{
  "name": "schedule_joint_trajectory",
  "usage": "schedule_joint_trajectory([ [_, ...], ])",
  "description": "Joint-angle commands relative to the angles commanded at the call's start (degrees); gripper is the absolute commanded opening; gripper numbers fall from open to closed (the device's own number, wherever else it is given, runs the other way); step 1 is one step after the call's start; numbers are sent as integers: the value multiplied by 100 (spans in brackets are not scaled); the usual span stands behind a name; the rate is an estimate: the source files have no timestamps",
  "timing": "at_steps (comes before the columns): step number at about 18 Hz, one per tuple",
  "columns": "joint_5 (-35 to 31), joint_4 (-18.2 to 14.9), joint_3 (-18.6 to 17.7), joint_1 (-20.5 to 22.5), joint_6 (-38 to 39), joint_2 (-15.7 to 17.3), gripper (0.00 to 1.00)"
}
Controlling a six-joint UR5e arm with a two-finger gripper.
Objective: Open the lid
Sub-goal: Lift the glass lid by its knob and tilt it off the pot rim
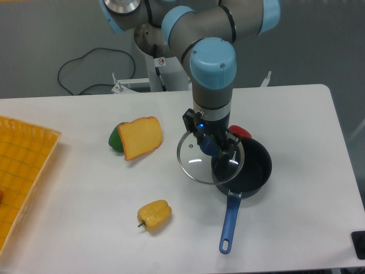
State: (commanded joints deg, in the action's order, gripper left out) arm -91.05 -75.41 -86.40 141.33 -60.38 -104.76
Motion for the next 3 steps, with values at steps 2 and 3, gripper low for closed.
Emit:
schedule_joint_trajectory([
  [2, -9, 9, -26, -1, 0, 0, 39],
  [3, -9, 9, -26, -1, -9, 0, 39],
])
